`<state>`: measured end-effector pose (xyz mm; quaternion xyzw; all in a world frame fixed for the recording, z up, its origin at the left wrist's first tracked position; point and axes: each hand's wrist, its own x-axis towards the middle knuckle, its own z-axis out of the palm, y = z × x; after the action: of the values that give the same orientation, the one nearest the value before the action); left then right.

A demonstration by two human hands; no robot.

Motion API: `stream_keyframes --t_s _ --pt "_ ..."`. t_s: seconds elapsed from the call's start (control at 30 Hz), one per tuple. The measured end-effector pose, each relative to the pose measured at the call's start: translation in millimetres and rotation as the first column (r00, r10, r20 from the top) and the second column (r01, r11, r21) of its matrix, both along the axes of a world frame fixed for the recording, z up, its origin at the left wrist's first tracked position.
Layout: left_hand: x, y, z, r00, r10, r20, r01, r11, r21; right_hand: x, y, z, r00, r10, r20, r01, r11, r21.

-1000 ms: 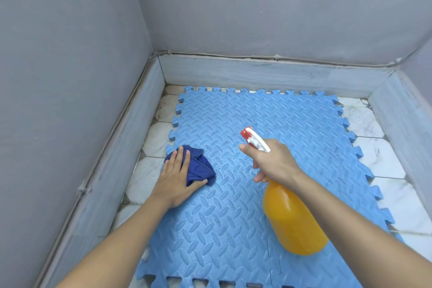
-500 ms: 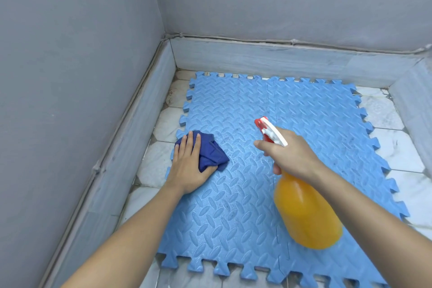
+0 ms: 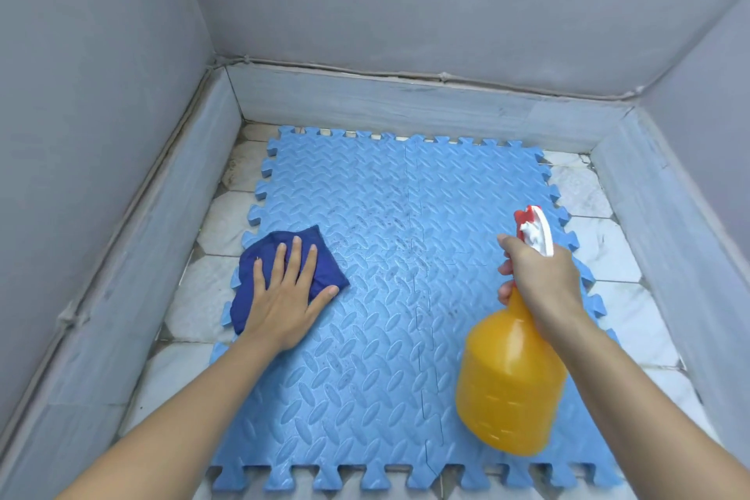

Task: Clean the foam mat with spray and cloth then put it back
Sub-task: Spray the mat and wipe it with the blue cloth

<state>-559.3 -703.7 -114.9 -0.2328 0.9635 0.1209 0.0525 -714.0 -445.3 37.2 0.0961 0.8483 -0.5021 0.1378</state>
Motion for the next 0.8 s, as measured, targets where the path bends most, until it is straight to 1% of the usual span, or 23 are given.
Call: stream_keyframes --t_s 0.13,0.2,0.3,0.33,0.43,0.5,0.57,0.63,0.73,0.8 --pt "0 -3 2 0.999 -0.017 0.032 0.018 1.0 -0.013 -7 11 -1 0.996 -0.07 0.052 0.073 0.996 -0.049" --pt "2 -3 4 0.999 -0.028 0.04 0.029 0.999 -0.015 -5 14 -3 0.995 -0.066 0.07 0.069 0.997 -0.039" --pt "3 -5 4 0.999 -0.04 0.024 0.04 0.999 -0.012 0 19 -5 0.998 -0.047 0.039 0.048 0.999 -0.018" --pt "5 -6 4 0.999 -0.043 -0.005 0.043 0.999 0.001 1 20 -4 0.999 -0.045 0.028 0.046 0.999 -0.025" --pt "14 -10 2 0.986 -0.013 -0.166 0.03 0.994 0.101 1 26 1 0.999 -0.008 0.037 0.009 0.999 -0.038" --pt "20 -12 2 0.976 0.005 -0.216 0.021 0.993 0.118 5 29 1 0.997 0.029 0.071 -0.027 0.999 -0.022" --pt "23 -12 2 0.979 -0.016 -0.203 0.034 0.996 0.084 16 28 -1 0.99 0.095 0.102 -0.101 0.994 0.05" --pt "25 -10 2 0.985 -0.048 -0.166 0.056 0.997 0.043 32 25 -1 0.973 0.192 0.132 -0.21 0.968 0.139" --pt "27 -7 2 0.99 -0.059 -0.128 0.06 0.998 -0.002 55 19 2 0.915 0.37 0.159 -0.399 0.888 0.229" --pt "29 -7 2 0.992 -0.061 -0.115 0.06 0.998 -0.015 71 15 0 0.863 0.464 0.2 -0.503 0.825 0.257"
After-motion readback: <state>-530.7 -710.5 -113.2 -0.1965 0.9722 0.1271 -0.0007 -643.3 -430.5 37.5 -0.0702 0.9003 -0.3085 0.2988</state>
